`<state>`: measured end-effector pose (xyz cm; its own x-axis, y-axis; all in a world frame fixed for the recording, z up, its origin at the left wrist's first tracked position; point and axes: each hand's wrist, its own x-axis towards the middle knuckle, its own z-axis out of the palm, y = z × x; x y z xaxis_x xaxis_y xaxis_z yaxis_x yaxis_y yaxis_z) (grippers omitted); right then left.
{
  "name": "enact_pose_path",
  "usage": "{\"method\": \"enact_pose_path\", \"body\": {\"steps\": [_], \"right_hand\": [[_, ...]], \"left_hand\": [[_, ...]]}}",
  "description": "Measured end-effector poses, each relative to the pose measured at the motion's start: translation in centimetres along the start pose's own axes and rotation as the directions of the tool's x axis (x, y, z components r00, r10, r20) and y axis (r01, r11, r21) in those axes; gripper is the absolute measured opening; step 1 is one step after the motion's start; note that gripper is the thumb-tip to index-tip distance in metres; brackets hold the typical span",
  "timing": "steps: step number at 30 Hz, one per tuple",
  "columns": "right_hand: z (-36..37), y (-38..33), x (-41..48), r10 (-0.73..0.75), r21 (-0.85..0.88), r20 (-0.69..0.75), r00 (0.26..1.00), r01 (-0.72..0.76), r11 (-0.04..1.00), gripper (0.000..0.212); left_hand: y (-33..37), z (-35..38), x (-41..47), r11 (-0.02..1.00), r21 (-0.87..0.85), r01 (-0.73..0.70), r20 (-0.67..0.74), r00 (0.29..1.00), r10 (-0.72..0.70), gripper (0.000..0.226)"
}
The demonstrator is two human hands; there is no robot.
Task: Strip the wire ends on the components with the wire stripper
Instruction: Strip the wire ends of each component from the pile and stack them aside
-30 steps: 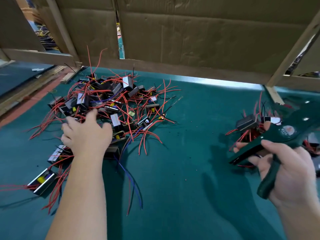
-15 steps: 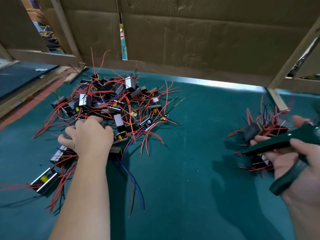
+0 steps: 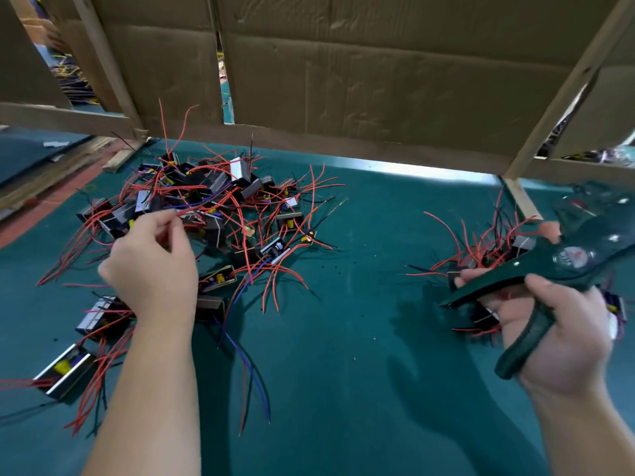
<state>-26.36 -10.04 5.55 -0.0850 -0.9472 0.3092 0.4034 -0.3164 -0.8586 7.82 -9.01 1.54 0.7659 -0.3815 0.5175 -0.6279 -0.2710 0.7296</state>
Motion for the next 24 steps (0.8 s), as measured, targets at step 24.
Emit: {"method": "enact_pose_path", "body": {"steps": [24], "right_hand": [[-0.5,3.8,1.2,0.405,-0.055,-0.069,0.912,-0.409,0.911,0.022]], "left_hand": [[2.1,0.0,-0.9,0.88,-0.474,-0.033,0.021,0.999,0.048,0.009]]}}
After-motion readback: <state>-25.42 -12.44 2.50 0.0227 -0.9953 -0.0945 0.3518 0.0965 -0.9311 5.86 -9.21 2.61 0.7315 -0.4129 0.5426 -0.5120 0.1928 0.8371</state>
